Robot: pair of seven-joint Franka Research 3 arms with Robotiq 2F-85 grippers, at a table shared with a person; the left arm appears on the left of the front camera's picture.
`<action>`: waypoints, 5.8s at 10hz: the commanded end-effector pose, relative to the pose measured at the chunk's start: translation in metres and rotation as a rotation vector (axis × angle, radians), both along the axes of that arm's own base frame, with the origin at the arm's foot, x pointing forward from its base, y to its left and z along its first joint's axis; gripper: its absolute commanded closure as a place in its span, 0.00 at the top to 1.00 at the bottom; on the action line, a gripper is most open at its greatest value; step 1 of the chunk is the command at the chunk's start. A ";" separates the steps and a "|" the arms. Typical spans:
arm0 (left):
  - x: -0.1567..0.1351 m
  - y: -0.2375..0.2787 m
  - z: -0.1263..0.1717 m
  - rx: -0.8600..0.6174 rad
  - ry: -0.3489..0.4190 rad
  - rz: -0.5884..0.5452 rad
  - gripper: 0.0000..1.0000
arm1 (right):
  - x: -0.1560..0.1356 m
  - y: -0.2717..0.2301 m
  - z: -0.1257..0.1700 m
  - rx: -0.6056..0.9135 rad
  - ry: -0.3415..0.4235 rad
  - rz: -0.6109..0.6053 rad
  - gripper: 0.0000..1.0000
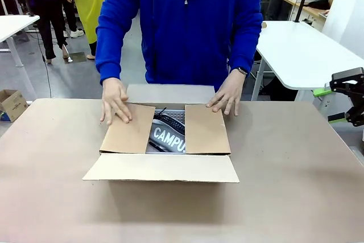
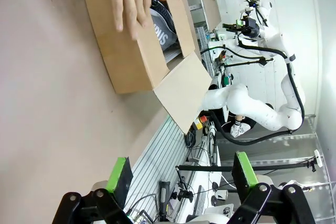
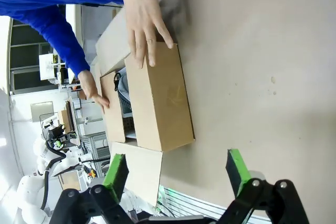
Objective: Pack the gift set into the box.
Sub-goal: Press and hold the closed box until the human finishes sealing it.
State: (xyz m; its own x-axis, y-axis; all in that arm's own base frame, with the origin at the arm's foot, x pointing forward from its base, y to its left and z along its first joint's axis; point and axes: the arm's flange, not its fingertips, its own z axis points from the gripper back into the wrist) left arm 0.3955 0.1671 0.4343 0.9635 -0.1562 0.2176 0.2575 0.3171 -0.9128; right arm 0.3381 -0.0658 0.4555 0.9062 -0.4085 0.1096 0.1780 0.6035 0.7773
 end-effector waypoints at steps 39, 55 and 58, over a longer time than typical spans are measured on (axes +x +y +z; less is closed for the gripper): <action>0.068 -0.334 -0.068 -0.585 -1.459 -0.529 1.00 | 0.140 0.270 -0.067 0.070 -1.281 0.953 1.00; 0.105 -0.342 -0.124 -0.036 -1.330 -0.444 1.00 | 0.164 0.266 -0.124 0.005 -1.248 1.289 1.00; 0.108 -0.343 -0.134 -0.008 -1.294 -0.490 1.00 | 0.159 0.270 -0.148 -0.027 -1.096 1.336 1.00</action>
